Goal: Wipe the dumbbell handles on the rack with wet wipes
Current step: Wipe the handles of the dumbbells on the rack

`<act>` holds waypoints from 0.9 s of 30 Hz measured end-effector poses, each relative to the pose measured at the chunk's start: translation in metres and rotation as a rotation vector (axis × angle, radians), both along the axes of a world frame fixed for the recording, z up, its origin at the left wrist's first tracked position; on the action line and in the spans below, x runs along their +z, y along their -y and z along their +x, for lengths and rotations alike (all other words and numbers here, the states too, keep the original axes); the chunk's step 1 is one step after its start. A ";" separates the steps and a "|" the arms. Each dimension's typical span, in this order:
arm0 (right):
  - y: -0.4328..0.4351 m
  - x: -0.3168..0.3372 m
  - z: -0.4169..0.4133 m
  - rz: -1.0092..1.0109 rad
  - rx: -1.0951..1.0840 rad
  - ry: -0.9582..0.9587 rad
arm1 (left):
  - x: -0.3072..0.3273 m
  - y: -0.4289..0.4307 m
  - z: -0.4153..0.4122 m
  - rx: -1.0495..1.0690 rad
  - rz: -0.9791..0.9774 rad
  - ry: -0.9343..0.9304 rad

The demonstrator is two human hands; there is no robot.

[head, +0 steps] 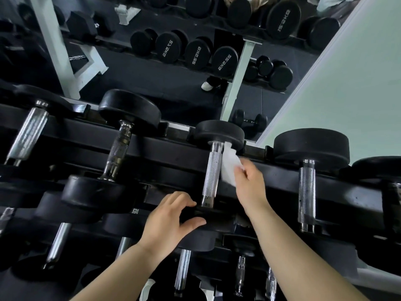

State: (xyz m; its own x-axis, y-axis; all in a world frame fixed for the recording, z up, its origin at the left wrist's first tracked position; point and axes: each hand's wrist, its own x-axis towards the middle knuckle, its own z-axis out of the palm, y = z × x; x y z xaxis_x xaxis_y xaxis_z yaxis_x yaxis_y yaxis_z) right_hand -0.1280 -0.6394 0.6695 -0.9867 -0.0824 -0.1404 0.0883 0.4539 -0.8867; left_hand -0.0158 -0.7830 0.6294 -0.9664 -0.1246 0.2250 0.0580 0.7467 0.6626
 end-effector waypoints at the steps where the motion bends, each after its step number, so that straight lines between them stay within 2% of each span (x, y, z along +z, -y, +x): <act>1: 0.007 0.006 0.000 0.034 0.073 -0.098 | -0.001 0.000 0.000 0.000 0.003 -0.008; 3: 0.018 0.008 0.001 0.221 0.342 -0.267 | -0.002 0.000 0.000 -0.004 0.020 -0.022; 5: 0.021 -0.001 0.006 0.454 0.600 -0.314 | -0.004 0.000 0.000 -0.011 0.045 -0.030; 7: 0.017 -0.005 0.006 0.591 0.702 -0.288 | -0.004 0.000 0.001 -0.018 0.051 -0.026; 10: 0.015 0.001 -0.005 0.669 0.764 -0.301 | -0.003 0.000 0.000 -0.019 0.044 -0.016; 13: 0.021 -0.001 -0.018 0.669 0.711 -0.414 | -0.002 0.000 0.000 -0.019 0.046 -0.016; 15: 0.023 0.000 -0.012 0.683 0.654 -0.400 | -0.001 0.000 -0.001 -0.013 0.044 -0.019; 18: 0.020 0.005 0.007 0.648 0.761 -0.328 | 0.002 0.000 0.000 -0.021 0.018 -0.009; 20: 0.019 0.009 0.012 0.580 0.766 -0.343 | 0.004 0.001 0.000 -0.015 0.006 -0.001; 24: 0.017 0.016 0.017 0.372 0.586 -0.253 | 0.016 0.004 -0.004 -0.008 0.009 0.029; 27: 0.018 0.018 0.030 0.228 0.570 -0.248 | 0.027 0.004 -0.014 0.055 0.092 0.073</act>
